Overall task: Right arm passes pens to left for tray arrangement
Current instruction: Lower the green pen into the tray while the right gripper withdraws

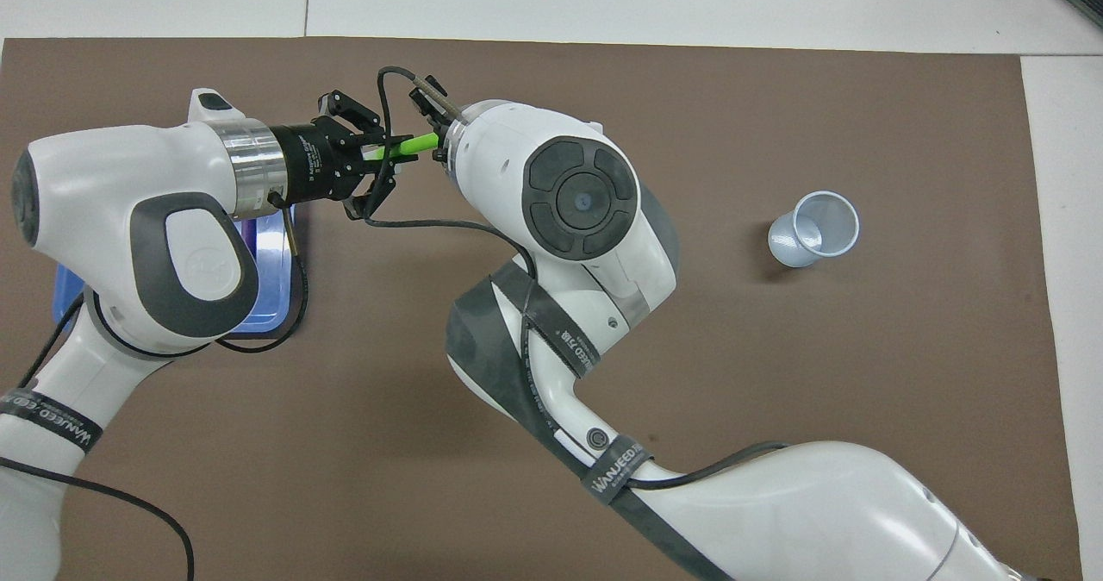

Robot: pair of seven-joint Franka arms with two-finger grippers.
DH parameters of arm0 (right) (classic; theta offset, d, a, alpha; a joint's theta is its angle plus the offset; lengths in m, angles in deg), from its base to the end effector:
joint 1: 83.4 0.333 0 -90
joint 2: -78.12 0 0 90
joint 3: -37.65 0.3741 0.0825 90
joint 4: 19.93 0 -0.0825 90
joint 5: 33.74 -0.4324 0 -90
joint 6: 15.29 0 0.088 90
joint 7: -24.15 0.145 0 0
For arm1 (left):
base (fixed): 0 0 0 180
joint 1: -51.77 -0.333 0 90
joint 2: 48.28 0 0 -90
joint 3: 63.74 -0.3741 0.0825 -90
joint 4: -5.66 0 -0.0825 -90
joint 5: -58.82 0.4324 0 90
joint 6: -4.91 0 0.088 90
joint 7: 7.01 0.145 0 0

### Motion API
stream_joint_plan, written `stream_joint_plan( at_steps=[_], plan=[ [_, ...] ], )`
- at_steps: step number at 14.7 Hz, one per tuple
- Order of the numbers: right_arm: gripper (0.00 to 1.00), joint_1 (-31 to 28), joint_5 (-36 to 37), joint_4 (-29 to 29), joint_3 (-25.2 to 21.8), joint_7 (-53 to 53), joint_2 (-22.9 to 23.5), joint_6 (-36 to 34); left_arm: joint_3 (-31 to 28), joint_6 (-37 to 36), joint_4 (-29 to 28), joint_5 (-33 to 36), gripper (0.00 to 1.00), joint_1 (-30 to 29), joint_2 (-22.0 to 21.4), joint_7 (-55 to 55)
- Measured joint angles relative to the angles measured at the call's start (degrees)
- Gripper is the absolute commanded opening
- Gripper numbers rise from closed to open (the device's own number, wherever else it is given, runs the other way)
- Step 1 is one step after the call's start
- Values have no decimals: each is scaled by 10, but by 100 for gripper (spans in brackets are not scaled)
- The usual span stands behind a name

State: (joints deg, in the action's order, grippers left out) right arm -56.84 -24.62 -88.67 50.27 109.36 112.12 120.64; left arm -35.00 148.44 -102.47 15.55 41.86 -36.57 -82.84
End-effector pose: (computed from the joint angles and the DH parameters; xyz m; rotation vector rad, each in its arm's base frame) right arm 0.7103 0.5008 0.5171 -2.3996 1.0099 -0.4098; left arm 0.6754 -0.2214 0.4631 1.7069 1.6762 -0.2752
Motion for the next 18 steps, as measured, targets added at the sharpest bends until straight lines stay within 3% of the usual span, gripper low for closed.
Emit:
stream_joint_plan(
  at_steps=[7,10,14,18],
  plan=[
    [100,-16,0,9,0,-10,-8,-25,-2,-31,-61,1,0,-56,-30,287],
    [100,-34,-2,12,0,-81,-27,-93,-4,-31,-95,19,0,-73,-46,419],
    [100,-55,-10,12,0,-163,-50,-168,-8,-34,-107,238,0,-130,-52,554],
    [100,-80,-10,11,0,-285,-73,-249,-10,-48,-109,327,0,-166,-50,660]
  ],
)
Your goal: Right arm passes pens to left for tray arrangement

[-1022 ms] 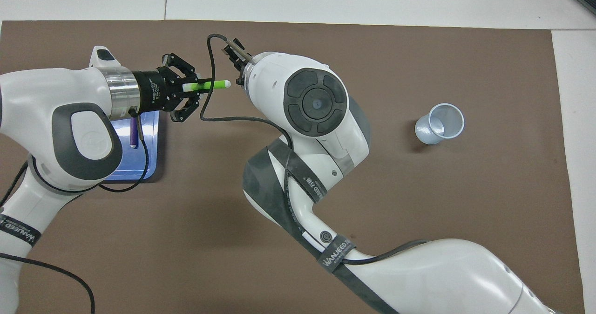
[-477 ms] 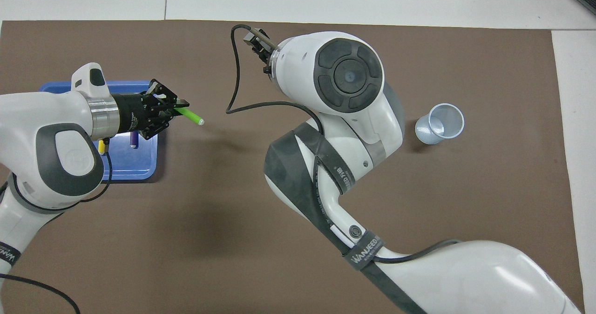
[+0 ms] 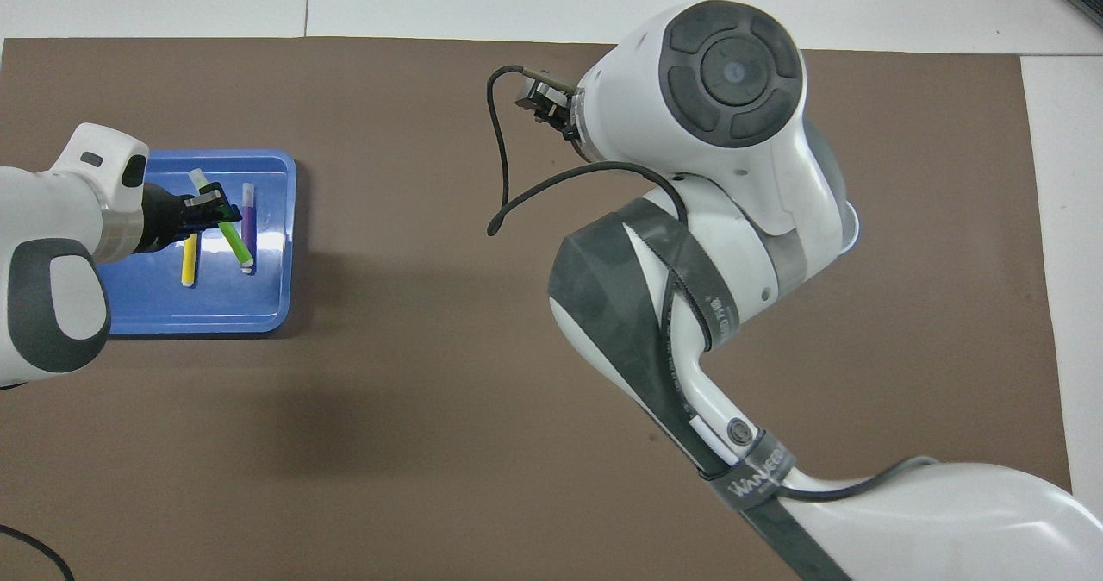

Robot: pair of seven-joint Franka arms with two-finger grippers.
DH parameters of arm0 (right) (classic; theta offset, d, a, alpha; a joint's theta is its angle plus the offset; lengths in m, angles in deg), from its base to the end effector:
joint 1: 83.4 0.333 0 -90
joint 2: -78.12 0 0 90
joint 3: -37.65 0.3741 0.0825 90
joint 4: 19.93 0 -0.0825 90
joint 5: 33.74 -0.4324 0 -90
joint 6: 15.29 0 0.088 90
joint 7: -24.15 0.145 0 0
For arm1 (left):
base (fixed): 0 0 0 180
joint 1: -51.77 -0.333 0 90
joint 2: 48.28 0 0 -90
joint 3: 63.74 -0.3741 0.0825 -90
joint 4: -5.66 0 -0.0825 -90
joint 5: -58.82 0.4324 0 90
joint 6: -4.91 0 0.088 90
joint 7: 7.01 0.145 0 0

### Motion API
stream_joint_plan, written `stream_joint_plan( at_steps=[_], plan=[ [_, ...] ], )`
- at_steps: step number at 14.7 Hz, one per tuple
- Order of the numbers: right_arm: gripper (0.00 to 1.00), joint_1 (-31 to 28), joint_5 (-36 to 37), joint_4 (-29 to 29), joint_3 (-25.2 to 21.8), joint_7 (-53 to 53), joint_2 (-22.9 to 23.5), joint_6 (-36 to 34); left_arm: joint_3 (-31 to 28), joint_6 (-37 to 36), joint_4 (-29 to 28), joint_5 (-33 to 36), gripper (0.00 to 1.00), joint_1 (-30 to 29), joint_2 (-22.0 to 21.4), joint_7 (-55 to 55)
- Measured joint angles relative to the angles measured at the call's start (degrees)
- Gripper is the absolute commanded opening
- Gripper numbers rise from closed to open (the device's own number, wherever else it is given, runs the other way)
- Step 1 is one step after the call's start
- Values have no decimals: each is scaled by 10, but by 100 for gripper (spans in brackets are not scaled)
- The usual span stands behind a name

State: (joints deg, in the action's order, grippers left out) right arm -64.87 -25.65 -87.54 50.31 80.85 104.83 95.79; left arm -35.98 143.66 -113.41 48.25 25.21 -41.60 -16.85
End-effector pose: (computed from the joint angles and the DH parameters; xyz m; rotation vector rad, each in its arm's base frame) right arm 0.7154 0.3667 0.5726 -2.8661 0.6597 -0.3678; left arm 0.6423 -0.0136 0.3970 2.8823 0.4129 0.3182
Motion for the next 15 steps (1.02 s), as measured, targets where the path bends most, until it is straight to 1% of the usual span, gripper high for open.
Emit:
stream_joint_plan(
  at_steps=[2,4,5,7,9,12,13,15],
  plan=[
    [100,-19,0,0,0,-56,-13,-39,-1,0,-5,33,0,-19,8,68],
    [100,-41,0,-2,0,-92,-26,-82,-2,0,-5,77,0,-39,22,97],
    [100,-54,0,-5,0,-110,-34,-98,-2,0,-3,110,0,-46,28,104],
    [100,-88,0,-29,0,-171,-56,-113,-3,0,13,190,0,-55,46,109],
    [100,-132,0,-68,0,-276,-86,-116,-4,-2,44,240,0,-65,79,110],
    [100,-196,-1,-108,0,-413,-129,-131,-5,-47,116,269,0,-81,143,124],
    [100,-211,-1,-113,0,-438,-141,-145,-5,-59,134,271,0,-83,157,126],
    [100,-231,-1,-119,0,-473,-164,-184,-5,-64,145,276,0,-83,174,127]
  ],
)
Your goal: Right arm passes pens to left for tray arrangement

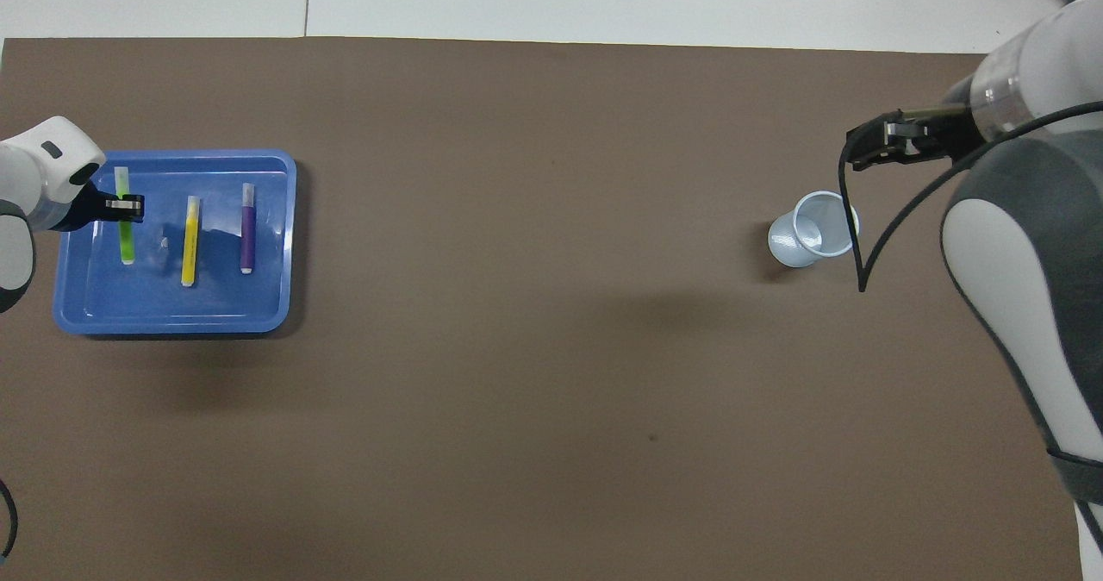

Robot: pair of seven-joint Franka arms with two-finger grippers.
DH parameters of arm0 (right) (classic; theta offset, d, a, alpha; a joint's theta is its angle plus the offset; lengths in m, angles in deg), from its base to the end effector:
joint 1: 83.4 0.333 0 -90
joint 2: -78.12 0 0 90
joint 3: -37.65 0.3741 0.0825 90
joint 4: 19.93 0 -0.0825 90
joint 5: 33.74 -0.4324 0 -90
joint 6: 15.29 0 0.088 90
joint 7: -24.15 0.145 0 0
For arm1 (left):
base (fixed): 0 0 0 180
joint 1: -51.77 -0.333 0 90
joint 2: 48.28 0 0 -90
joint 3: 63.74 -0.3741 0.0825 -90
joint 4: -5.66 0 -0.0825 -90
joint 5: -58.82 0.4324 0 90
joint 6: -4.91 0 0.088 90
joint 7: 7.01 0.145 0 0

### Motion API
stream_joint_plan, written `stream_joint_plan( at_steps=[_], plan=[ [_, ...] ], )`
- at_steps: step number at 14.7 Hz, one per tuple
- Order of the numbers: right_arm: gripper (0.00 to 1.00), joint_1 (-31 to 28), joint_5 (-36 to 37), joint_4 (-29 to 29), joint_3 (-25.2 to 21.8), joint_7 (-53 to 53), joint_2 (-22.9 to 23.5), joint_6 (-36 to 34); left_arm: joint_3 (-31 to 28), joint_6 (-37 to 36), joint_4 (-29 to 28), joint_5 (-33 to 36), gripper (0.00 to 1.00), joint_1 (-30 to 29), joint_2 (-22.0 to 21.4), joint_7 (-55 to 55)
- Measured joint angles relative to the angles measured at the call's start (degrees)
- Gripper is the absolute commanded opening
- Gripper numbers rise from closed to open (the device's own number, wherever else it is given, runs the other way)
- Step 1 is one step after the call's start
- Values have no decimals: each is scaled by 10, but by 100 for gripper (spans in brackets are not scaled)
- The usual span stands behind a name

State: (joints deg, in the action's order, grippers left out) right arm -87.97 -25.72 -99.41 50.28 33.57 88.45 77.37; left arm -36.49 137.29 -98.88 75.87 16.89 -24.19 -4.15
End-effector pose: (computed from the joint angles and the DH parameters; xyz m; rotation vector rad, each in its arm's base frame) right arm 0.6721 0.0611 0.6330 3.0481 -0.0389 0.1045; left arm 0.7043 0.1334 0.3257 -3.0786 0.0897 -0.1821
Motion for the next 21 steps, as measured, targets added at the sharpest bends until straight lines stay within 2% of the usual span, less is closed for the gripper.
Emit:
stream_joint_plan(
  at_steps=[2,6,10,14,18,20,21],
  plan=[
    [100,-20,0,-4,0,-43,-15,-32,-2,7,1,25,0,-6,12,0],
    [100,-72,-37,-15,0,-92,-20,-39,-5,16,-5,42,1,-20,27,3],
    [100,-87,-67,-47,0,-98,-37,-42,-5,17,-11,42,15,-23,29,4],
    [100,-94,-68,-67,0,-96,-59,-42,-5,18,-12,42,47,-23,29,4],
    [100,-100,-68,-71,1,-97,-61,-42,-5,29,-14,42,59,-24,29,4],
    [100,-100,-68,-72,2,-97,-61,-42,-5,30,-14,42,100,-24,29,4],
    [100,-99,-68,-73,2,-97,-61,-42,-5,30,-14,42,100,-24,29,4]
  ],
)
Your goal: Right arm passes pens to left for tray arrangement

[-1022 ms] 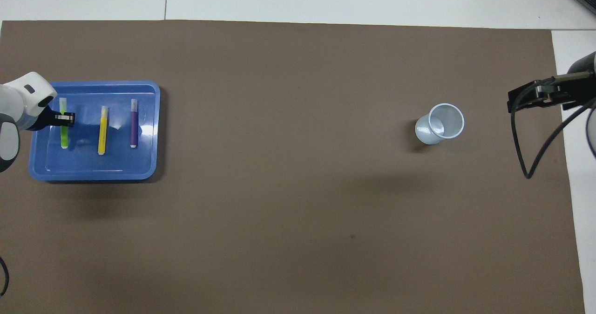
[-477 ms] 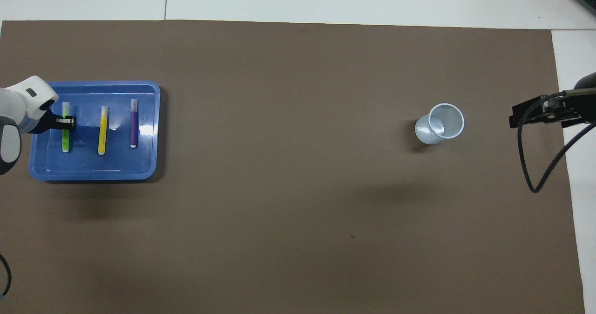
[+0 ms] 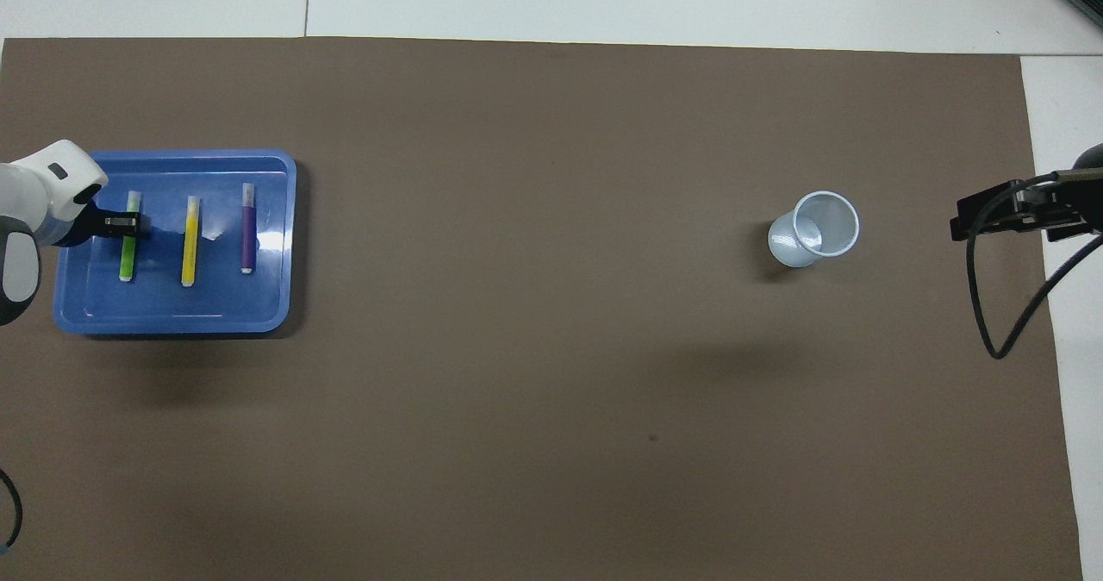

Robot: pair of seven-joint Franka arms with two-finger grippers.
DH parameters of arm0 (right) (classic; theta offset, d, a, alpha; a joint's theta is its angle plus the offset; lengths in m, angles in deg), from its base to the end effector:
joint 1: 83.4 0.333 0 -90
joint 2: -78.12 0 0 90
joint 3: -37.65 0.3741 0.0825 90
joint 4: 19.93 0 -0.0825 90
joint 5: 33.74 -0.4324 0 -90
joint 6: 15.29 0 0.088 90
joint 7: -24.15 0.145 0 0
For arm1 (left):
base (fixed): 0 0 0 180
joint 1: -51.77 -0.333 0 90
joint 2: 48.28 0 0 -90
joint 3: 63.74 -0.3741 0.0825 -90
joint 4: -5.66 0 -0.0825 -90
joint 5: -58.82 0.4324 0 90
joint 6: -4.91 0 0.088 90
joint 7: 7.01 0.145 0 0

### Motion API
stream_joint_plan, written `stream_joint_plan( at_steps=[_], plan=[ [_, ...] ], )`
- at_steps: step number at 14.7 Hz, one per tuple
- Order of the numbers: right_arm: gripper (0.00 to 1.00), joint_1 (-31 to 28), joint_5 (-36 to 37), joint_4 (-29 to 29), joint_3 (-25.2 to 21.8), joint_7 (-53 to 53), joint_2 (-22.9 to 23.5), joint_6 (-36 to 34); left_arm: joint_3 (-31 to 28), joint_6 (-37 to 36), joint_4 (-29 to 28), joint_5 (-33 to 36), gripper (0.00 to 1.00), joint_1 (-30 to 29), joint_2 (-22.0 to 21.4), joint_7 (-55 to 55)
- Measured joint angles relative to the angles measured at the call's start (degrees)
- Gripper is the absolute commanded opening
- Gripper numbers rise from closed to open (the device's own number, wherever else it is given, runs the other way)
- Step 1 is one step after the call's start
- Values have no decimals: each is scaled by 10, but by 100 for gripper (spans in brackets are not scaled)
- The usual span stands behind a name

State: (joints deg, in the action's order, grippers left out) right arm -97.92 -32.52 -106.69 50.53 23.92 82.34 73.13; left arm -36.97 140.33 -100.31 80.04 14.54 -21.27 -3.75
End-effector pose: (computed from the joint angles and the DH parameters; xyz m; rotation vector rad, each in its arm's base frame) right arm 0.6239 -0.0262 0.6274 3.1364 -0.0392 -0.0673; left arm 0.6952 0.1654 0.2849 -3.0545 0.1090 -0.1535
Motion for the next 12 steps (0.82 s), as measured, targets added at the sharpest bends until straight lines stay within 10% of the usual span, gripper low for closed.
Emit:
stream_joint_plan(
  at_steps=[12],
  plan=[
    [100,9,0,-1,7,0,-1,0,22,11,16,0,100,22,-52,0]
  ],
)
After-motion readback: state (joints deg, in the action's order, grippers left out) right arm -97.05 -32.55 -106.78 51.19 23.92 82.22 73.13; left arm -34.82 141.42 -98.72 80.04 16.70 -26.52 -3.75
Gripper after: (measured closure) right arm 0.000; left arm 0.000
